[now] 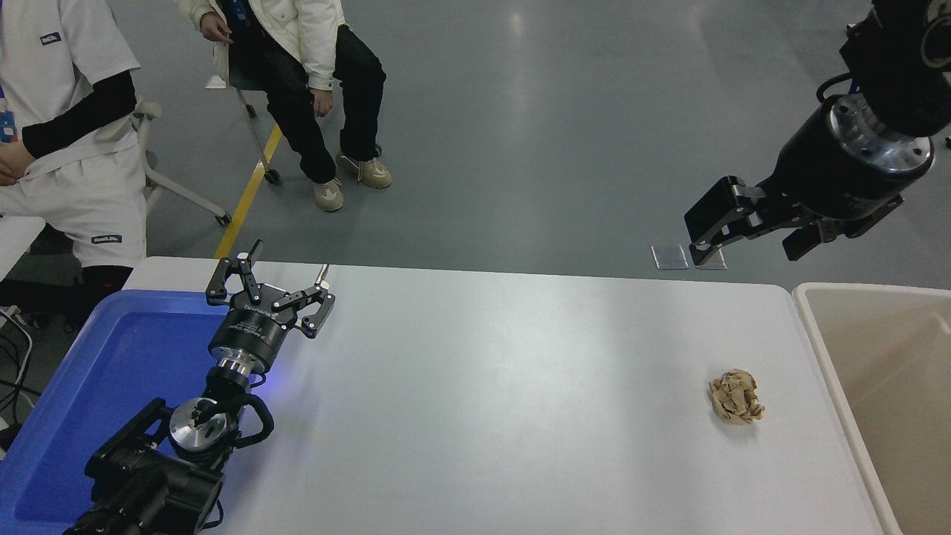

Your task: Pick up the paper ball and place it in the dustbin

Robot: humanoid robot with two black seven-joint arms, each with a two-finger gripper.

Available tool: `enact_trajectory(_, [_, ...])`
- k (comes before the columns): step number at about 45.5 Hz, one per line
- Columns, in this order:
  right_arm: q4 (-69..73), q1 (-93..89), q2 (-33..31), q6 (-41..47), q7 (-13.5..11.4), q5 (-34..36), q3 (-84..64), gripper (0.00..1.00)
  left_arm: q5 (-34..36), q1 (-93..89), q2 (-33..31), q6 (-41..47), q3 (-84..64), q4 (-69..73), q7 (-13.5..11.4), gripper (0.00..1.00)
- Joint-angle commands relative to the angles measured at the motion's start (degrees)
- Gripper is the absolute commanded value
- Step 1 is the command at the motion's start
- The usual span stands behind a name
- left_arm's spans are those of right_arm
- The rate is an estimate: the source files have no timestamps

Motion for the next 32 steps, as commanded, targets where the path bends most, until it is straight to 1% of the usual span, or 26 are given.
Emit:
enact_trajectory(1, [-0.49, -0.23, 0.97, 0.0, 0.0, 0.05, 0.95, 1.0, 0.09, 0.0, 0.01, 0.0, 0.0, 0.0, 0.0, 0.99])
enact_trajectory(11, [-1.02, -0.32, 1.32, 0.0, 0.0, 1.98, 0.95, 1.0, 0.09, 0.0, 0.01, 0.0, 0.0, 0.0, 0.0, 0.99])
enact_trajectory(24, [-1.64, -1.11, 1.23, 0.0, 0.0, 2.07, 0.86, 1.0, 0.09, 0.0, 0.01, 0.0, 0.0, 0.0, 0.0, 0.99])
enact_trajectory(32, [-5.32, -3.57, 1.32, 0.0, 0.09, 2.25, 1.21, 1.0, 0.09, 0.0, 0.01, 0.0, 0.0, 0.0, 0.0, 0.99])
